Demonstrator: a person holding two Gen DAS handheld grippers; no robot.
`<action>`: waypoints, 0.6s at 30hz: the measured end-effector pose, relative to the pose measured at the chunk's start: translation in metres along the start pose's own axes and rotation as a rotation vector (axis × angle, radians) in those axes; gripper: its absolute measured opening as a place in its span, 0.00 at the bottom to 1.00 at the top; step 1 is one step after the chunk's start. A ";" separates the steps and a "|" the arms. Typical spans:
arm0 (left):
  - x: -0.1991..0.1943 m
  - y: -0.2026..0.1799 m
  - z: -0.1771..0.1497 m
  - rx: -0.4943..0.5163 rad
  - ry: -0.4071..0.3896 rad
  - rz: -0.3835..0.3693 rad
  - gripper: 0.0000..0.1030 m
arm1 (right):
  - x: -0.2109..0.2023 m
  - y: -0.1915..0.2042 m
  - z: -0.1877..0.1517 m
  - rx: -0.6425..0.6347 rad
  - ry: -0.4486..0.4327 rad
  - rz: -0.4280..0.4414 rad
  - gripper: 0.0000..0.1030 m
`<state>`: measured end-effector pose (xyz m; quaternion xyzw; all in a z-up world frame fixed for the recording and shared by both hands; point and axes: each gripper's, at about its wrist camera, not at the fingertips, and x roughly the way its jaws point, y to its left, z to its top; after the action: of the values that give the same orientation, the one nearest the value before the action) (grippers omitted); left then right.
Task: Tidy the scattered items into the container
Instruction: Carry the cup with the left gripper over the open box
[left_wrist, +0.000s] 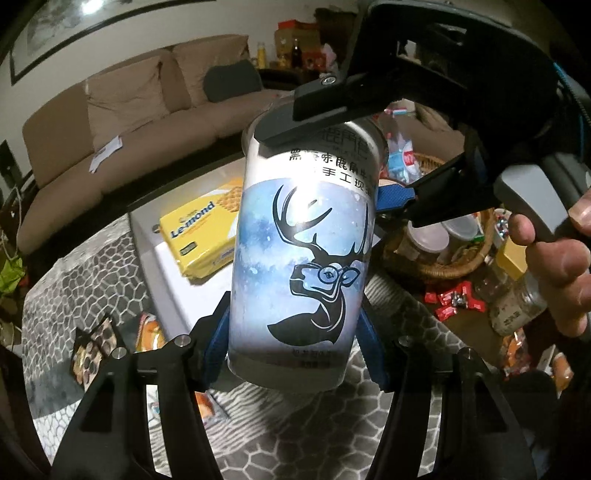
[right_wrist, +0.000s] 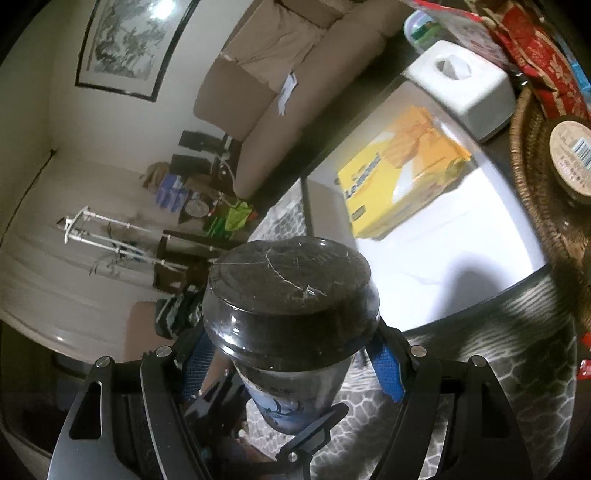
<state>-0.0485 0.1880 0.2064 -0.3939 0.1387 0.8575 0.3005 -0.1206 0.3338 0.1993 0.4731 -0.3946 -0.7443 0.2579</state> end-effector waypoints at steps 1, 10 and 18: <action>0.004 0.001 0.001 0.001 0.002 -0.004 0.57 | 0.000 -0.003 0.004 0.005 0.001 -0.001 0.74; 0.052 0.020 0.019 0.058 0.097 -0.041 0.57 | 0.032 -0.040 0.045 0.091 0.038 0.000 0.74; 0.096 0.054 0.018 0.012 0.160 -0.075 0.57 | 0.079 -0.069 0.074 0.179 0.103 -0.025 0.74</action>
<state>-0.1410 0.1933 0.1453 -0.4642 0.1524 0.8106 0.3228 -0.2222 0.3379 0.1199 0.5366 -0.4398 -0.6840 0.2254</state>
